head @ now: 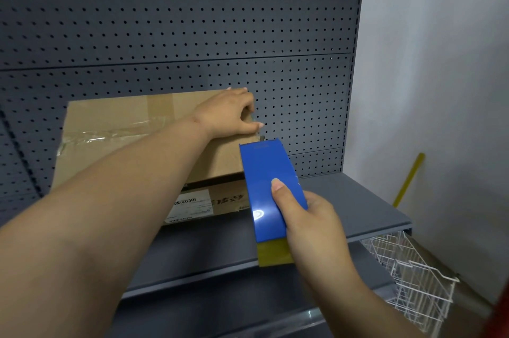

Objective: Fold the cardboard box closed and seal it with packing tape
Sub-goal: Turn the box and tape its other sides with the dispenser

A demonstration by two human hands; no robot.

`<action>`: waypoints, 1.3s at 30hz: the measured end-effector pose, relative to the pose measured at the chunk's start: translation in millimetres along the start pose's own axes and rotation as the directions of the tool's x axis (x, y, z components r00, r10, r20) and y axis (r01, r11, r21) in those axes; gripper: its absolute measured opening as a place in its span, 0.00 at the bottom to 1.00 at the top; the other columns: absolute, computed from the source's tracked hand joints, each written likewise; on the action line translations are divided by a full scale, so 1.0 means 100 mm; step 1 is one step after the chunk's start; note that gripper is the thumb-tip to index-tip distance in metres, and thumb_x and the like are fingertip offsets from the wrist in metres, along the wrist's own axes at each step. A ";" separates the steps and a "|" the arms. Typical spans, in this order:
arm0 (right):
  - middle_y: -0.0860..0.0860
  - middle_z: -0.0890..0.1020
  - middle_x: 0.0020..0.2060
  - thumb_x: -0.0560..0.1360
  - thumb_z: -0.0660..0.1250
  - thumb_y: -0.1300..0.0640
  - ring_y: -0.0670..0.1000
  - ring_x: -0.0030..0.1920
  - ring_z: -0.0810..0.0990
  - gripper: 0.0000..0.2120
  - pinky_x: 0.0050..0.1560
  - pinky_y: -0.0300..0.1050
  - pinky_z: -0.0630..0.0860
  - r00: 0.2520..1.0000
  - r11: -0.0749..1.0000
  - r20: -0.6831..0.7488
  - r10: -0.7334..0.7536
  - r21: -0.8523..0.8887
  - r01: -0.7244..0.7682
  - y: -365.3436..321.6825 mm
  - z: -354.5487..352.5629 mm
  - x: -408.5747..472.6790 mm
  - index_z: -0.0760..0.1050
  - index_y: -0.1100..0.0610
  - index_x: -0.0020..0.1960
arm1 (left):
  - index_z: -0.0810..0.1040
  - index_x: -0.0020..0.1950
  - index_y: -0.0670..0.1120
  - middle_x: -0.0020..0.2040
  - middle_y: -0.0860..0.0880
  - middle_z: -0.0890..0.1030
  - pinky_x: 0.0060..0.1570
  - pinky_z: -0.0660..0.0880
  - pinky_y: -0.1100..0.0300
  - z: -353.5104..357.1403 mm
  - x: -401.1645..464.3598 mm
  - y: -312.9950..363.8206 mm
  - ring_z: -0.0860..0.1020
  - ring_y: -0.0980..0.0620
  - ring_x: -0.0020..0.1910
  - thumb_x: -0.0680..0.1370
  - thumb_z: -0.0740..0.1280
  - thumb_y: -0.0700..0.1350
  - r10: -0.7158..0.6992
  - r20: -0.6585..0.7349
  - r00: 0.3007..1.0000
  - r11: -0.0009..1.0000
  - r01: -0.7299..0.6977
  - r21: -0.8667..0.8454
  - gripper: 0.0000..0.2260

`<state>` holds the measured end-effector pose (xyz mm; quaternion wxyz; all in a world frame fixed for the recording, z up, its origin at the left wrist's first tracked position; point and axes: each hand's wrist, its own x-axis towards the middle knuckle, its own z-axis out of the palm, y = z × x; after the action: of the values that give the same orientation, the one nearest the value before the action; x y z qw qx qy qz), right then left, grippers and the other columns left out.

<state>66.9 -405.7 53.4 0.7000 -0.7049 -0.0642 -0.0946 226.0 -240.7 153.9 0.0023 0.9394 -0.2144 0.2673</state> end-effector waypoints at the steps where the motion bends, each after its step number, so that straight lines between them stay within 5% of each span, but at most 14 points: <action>1: 0.53 0.71 0.30 0.73 0.63 0.43 0.48 0.32 0.68 0.27 0.34 0.44 0.64 1.000 1.000 0.003 0.000 0.000 0.000 0.01 0.00 0.00 0.69 0.70 0.40 | 0.73 0.56 0.45 0.59 0.47 0.73 0.70 0.56 0.57 0.00 -0.01 0.01 0.71 0.50 0.60 0.74 0.66 0.56 0.004 -0.022 1.000 1.000 -0.004 -0.017 0.18; 5: 0.53 0.70 0.30 0.74 0.63 0.43 0.48 0.31 0.68 0.27 0.33 0.43 0.64 1.000 1.000 -0.006 0.002 0.001 -0.002 0.02 -0.01 -0.01 0.68 0.70 0.39 | 0.77 0.53 0.47 0.58 0.49 0.74 0.71 0.55 0.57 0.01 -0.07 0.00 0.72 0.52 0.56 0.74 0.69 0.52 0.122 -0.090 0.988 0.986 -0.131 -0.102 0.13; 8: 0.54 0.70 0.30 0.74 0.63 0.43 0.49 0.31 0.67 0.27 0.33 0.43 0.63 1.000 1.000 -0.003 0.015 0.009 -0.015 0.02 -0.01 -0.03 0.67 0.70 0.38 | 0.81 0.46 0.44 0.49 0.46 0.80 0.58 0.70 0.53 0.01 -0.08 -0.02 0.75 0.47 0.55 0.74 0.68 0.52 0.206 -0.013 0.978 0.975 -0.207 -0.082 0.12; 12: 0.55 0.68 0.30 0.74 0.63 0.44 0.49 0.31 0.66 0.27 0.34 0.44 0.63 1.000 1.000 0.003 0.021 0.017 -0.021 0.02 -0.02 -0.04 0.66 0.70 0.38 | 0.79 0.47 0.41 0.51 0.46 0.81 0.62 0.67 0.56 -0.02 -0.08 -0.04 0.68 0.52 0.69 0.76 0.58 0.61 0.175 0.088 0.981 0.983 -0.169 -0.072 0.24; 15: 0.54 0.70 0.31 0.74 0.63 0.43 0.49 0.32 0.67 0.28 0.35 0.44 0.64 1.000 1.000 0.003 0.011 0.009 -0.011 0.04 -0.02 -0.02 0.67 0.70 0.40 | 0.77 0.43 0.44 0.49 0.49 0.79 0.61 0.68 0.55 0.00 -0.07 -0.02 0.66 0.53 0.70 0.73 0.60 0.64 0.133 0.110 0.985 0.990 -0.127 -0.054 0.23; 23: 0.52 0.75 0.30 0.73 0.63 0.42 0.49 0.32 0.72 0.25 0.35 0.44 0.69 1.000 1.000 0.010 0.020 0.020 -0.020 0.09 -0.03 -0.04 0.71 0.67 0.40 | 0.70 0.40 0.49 0.42 0.52 0.73 0.48 0.70 0.55 0.04 -0.02 0.05 0.71 0.50 0.49 0.71 0.68 0.56 0.099 0.061 0.993 0.995 -0.099 -0.003 0.13; 27: 0.53 0.76 0.30 0.73 0.64 0.42 0.50 0.32 0.73 0.25 0.36 0.46 0.72 0.999 0.999 0.009 0.034 0.033 -0.034 0.13 -0.08 -0.08 0.72 0.67 0.39 | 0.70 0.42 0.51 0.43 0.53 0.73 0.49 0.71 0.53 0.05 -0.02 0.05 0.70 0.50 0.50 0.72 0.67 0.55 0.075 0.069 0.995 0.997 -0.076 0.020 0.10; 33: 0.56 0.77 0.31 0.73 0.64 0.42 0.52 0.33 0.74 0.25 0.37 0.47 0.73 0.999 0.999 0.002 0.032 0.027 -0.032 0.17 -0.14 -0.14 0.73 0.68 0.40 | 0.76 0.53 0.50 0.58 0.50 0.72 0.58 0.68 0.54 0.05 -0.06 0.10 0.67 0.50 0.60 0.73 0.67 0.57 0.111 -0.001 0.994 0.991 -0.111 0.073 0.14; 39: 0.50 0.70 0.26 0.74 0.64 0.45 0.49 0.29 0.68 0.23 0.32 0.42 0.64 1.000 1.000 -0.018 0.017 0.000 -0.017 0.13 -0.08 -0.11 0.68 0.62 0.31 | 0.80 0.47 0.41 0.47 0.44 0.78 0.49 0.67 0.57 0.01 -0.18 0.12 0.73 0.44 0.51 0.77 0.62 0.55 0.270 0.045 0.962 0.947 -0.273 0.171 0.17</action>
<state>58.6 -413.1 38.2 0.7014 -0.7045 -0.0517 -0.0950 207.3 -244.6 142.9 -0.1196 0.9002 -0.3172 0.2733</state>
